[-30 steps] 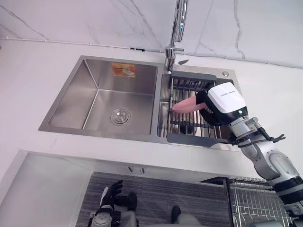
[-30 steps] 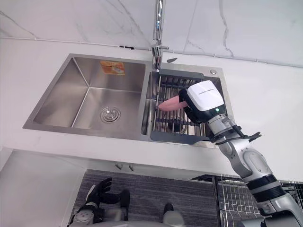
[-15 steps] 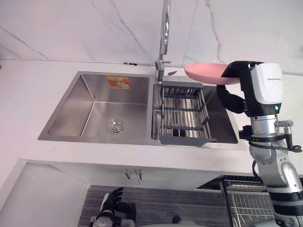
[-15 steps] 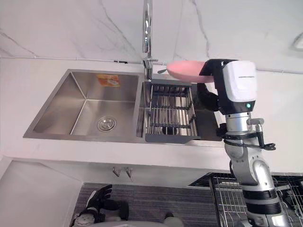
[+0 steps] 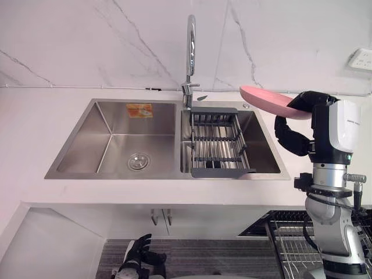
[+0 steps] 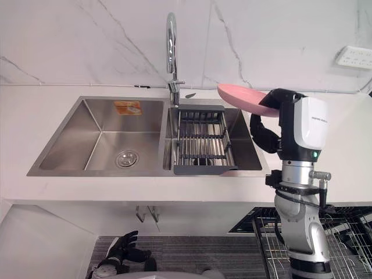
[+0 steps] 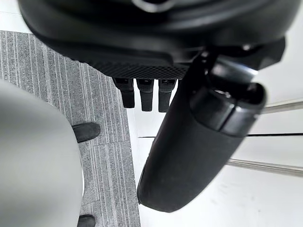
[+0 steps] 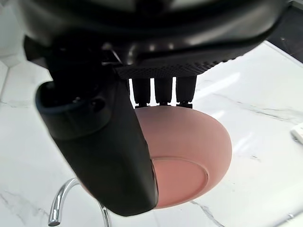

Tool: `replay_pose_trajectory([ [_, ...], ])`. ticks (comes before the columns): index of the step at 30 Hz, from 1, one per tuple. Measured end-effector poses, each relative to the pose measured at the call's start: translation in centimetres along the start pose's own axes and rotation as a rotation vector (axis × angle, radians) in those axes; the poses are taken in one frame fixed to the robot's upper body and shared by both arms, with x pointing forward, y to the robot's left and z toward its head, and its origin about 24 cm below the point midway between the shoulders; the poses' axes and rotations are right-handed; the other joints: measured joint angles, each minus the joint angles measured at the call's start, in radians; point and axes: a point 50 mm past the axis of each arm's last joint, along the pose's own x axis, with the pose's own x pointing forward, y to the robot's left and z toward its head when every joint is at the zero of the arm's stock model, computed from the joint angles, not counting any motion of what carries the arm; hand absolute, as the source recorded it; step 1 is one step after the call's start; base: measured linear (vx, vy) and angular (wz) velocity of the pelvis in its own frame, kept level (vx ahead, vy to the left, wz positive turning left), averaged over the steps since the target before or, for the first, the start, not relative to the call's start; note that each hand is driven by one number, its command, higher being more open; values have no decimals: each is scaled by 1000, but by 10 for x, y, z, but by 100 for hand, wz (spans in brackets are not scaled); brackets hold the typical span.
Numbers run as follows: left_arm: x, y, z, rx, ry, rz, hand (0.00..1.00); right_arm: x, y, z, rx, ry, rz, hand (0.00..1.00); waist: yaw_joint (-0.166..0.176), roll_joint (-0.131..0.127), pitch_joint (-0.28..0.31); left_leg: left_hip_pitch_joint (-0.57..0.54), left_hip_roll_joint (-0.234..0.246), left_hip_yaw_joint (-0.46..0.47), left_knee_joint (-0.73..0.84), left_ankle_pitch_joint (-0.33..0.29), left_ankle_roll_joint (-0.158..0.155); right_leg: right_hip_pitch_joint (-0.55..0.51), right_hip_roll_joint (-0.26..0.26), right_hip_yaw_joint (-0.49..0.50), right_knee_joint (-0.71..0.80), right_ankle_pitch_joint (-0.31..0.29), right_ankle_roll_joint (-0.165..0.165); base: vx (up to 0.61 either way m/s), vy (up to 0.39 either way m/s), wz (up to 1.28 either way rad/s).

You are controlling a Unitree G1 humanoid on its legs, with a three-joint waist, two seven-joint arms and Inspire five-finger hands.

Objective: Walk over to the sink, pick up the cup, carry it to the dishwasher, place the cup inside the dishwasher, then close the dishwasher door

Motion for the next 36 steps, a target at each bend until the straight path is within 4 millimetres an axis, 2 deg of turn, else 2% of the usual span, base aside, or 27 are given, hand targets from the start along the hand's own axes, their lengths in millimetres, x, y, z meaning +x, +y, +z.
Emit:
replay_pose_trajectory([
  [4,0,0,0,3,0,-2,90,-7,0,-2,-7,15,19,30,0,3,-1,-6,0,-1,0,0,0,-5,1,0,2,0,-1,0,0,0],
  [8,0,-3,2,15,-6,-12,90,-7,0,-2,-9,17,17,30,-1,18,3,-35,-1,-5,17,-2,1,-29,0,1,10,0,-1,0,1,2],
  [11,3,-6,12,31,-30,-24,90,-6,-1,-3,-14,20,11,30,5,30,35,-81,-3,-11,123,-45,2,-46,0,13,40,1,-1,-23,3,-9],
  [12,3,-7,13,28,-35,-27,90,-5,-1,-2,-15,18,7,30,8,38,40,-89,-7,-58,156,-77,-18,-60,3,39,48,-3,-6,-40,3,-40],
  [13,3,-7,13,28,-36,-27,90,-4,-2,-2,-16,16,4,30,10,41,41,-89,-7,-71,161,-93,-23,-71,6,57,52,-3,-6,-12,3,-72],
  [16,3,-7,11,28,-30,-25,90,-4,-5,-6,-41,32,-5,30,-2,43,43,-84,-20,-84,161,-118,-14,-116,16,140,59,0,-14,2,21,-86],
  [18,3,-8,10,27,-25,-28,90,-4,-10,-12,-75,68,-19,30,-17,42,44,-73,-23,-31,135,-119,-11,-160,22,221,60,23,0,12,41,-97],
  [21,3,-6,10,18,-27,-20,90,-4,-9,-16,-115,98,-14,30,-18,32,54,-50,-17,57,149,-144,6,-204,42,311,85,55,13,25,51,-124],
  [22,3,-6,11,17,-32,-14,90,-4,-8,-17,-122,102,-10,30,-11,33,56,-45,-8,80,171,-167,7,-227,53,303,104,75,9,22,34,-161],
  [24,3,-4,12,6,-41,-1,90,-4,-7,-19,-154,109,-4,30,-6,36,70,-40,22,132,232,-209,13,-237,58,220,115,109,-24,-10,0,-133],
  [25,3,-2,9,-35,-16,17,90,-5,-7,-21,-165,117,-5,30,-10,39,75,-39,40,166,254,-223,16,-244,43,106,145,70,-87,-79,-33,-85],
  [26,3,0,8,-54,-8,27,90,-5,-7,-21,-178,121,-4,30,-17,37,83,-35,47,183,271,-235,14,-266,20,16,261,4,-117,-93,-41,-63],
  [28,3,5,6,-61,2,37,90,-5,-7,-21,-199,114,2,30,-23,27,84,-47,46,185,330,-272,1,-259,2,-18,303,-39,-77,-60,-53,-22],
  [29,4,4,7,-65,8,40,90,-4,-6,-22,-214,104,8,30,-23,34,89,-63,55,180,371,-305,-13,-248,19,-16,272,-41,-53,-80,-84,-31],
  [30,3,3,4,-83,19,44,90,-7,-4,-24,-224,115,22,30,-17,56,85,-57,71,172,354,-310,-12,-218,48,-8,182,-20,-62,-76,-75,-37],
  [32,2,6,2,-101,26,69,90,-12,-3,-26,-237,132,39,30,-5,68,74,-46,80,172,293,-302,-16,-178,80,9,56,26,-69,2,-32,-52],
  [33,2,9,2,-113,23,81,90,-15,-4,-28,-243,139,45,30,0,63,74,-44,76,177,271,-281,-16,-175,84,28,8,89,-72,37,-27,-48],
  [35,2,9,1,-127,33,83,90,-25,-3,-33,-246,186,60,30,-2,64,73,-40,71,176,263,-261,-17,-151,88,30,-46,142,-60,72,-9,-16],
  [36,2,9,-1,-131,43,83,90,-33,-2,-38,-247,231,71,30,-6,65,72,-30,70,171,255,-251,-19,-132,89,26,-67,157,-66,91,14,4],
])
